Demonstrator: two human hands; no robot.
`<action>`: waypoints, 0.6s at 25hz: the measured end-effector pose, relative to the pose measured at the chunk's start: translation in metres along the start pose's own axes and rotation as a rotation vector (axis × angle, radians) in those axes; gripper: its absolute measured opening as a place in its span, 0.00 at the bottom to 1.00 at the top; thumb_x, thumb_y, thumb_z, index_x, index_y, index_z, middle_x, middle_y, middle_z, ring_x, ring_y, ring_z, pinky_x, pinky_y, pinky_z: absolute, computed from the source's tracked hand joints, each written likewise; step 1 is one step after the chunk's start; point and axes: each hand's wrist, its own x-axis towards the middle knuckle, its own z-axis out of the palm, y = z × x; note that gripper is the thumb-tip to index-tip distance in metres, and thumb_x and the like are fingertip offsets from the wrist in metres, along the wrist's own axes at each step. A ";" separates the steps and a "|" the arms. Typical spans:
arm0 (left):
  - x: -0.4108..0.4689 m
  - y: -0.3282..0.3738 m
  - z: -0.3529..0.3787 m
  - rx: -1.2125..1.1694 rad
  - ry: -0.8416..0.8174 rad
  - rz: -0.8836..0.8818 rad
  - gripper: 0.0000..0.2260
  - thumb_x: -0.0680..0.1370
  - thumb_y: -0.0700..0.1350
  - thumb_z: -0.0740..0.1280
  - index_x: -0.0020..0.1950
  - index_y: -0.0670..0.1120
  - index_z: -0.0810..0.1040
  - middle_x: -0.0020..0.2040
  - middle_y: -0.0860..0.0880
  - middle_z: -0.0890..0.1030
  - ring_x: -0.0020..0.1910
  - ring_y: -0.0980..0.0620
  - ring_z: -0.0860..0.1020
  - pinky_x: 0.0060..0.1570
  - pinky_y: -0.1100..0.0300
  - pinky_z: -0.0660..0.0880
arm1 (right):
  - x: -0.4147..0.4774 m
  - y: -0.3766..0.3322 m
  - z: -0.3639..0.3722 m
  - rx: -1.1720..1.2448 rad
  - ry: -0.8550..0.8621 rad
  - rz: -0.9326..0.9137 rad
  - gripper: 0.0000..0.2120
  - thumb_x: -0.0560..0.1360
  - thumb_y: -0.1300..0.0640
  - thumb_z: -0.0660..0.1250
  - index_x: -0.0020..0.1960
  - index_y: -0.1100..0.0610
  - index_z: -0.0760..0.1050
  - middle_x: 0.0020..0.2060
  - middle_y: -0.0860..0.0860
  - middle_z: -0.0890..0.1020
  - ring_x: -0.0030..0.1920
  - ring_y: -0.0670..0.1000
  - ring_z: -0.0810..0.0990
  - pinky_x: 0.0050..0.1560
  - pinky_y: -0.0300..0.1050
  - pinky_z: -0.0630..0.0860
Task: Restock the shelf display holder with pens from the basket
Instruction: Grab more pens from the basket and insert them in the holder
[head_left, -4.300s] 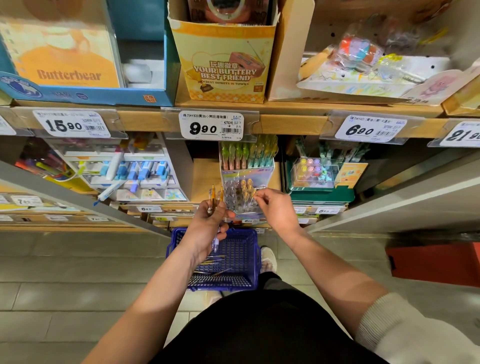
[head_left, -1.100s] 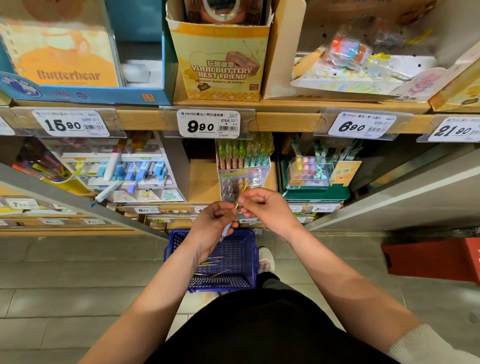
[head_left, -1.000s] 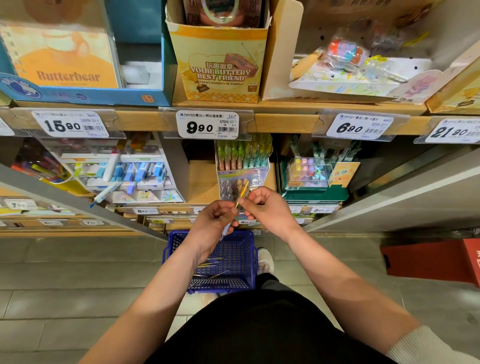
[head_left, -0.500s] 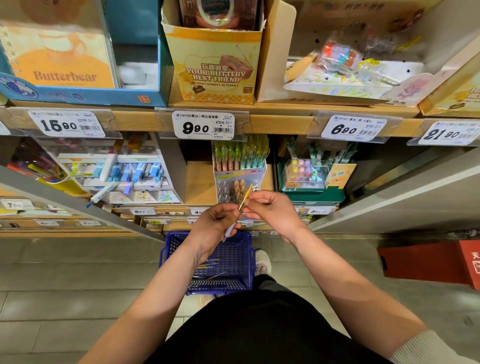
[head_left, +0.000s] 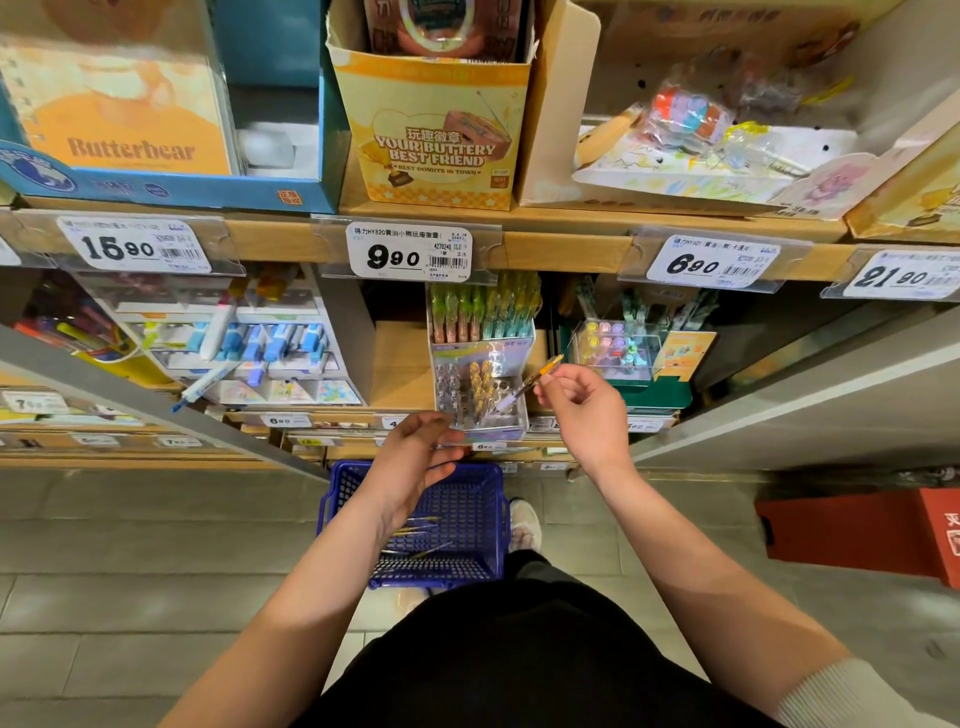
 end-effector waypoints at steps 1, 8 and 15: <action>0.000 0.000 -0.001 -0.008 0.003 -0.004 0.07 0.83 0.43 0.64 0.61 0.45 0.77 0.45 0.47 0.85 0.40 0.51 0.83 0.42 0.60 0.78 | -0.001 0.005 0.003 -0.067 0.003 -0.035 0.03 0.78 0.55 0.71 0.52 0.52 0.81 0.38 0.45 0.86 0.44 0.42 0.85 0.51 0.33 0.78; 0.000 0.001 -0.009 0.000 0.036 -0.008 0.05 0.83 0.42 0.64 0.57 0.47 0.77 0.43 0.48 0.87 0.38 0.53 0.83 0.42 0.60 0.78 | -0.003 0.029 0.026 -0.274 -0.054 -0.176 0.07 0.78 0.56 0.72 0.56 0.53 0.81 0.41 0.34 0.82 0.46 0.32 0.81 0.47 0.22 0.73; -0.002 0.001 -0.012 0.007 0.028 -0.005 0.04 0.82 0.43 0.67 0.56 0.48 0.78 0.43 0.48 0.87 0.37 0.53 0.83 0.39 0.62 0.79 | -0.001 0.020 0.040 -0.433 -0.115 -0.366 0.08 0.79 0.57 0.69 0.55 0.59 0.82 0.47 0.50 0.86 0.47 0.45 0.84 0.51 0.36 0.80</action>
